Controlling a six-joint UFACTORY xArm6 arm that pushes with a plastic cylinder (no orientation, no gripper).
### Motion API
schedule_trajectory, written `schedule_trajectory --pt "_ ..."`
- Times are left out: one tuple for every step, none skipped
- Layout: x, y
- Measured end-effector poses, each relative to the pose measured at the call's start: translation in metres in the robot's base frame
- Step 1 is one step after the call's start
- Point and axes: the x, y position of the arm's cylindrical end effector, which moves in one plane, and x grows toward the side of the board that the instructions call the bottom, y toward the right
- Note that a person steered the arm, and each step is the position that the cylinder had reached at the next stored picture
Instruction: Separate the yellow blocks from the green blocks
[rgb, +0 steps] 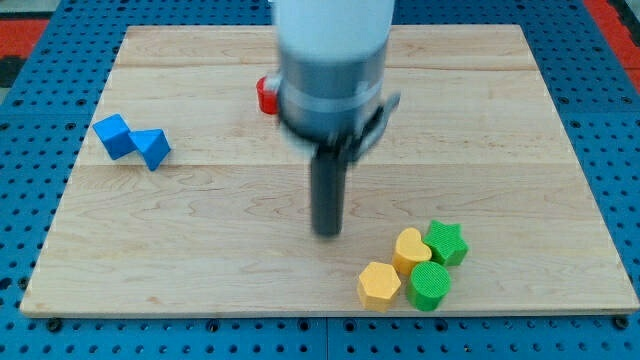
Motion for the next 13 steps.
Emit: schedule_trajectory --pt "0.048 -0.010" --pt "0.047 0.051" --pt "0.048 0.080" --pt "0.048 0.084" --pt "0.047 0.099" --pt "0.048 0.136" --pt "0.047 0.164" --pt "0.042 0.174" --pt "0.028 0.136" --pt "0.025 0.168" --pt "0.029 0.151" --pt "-0.008 0.120" --pt "-0.027 0.124"
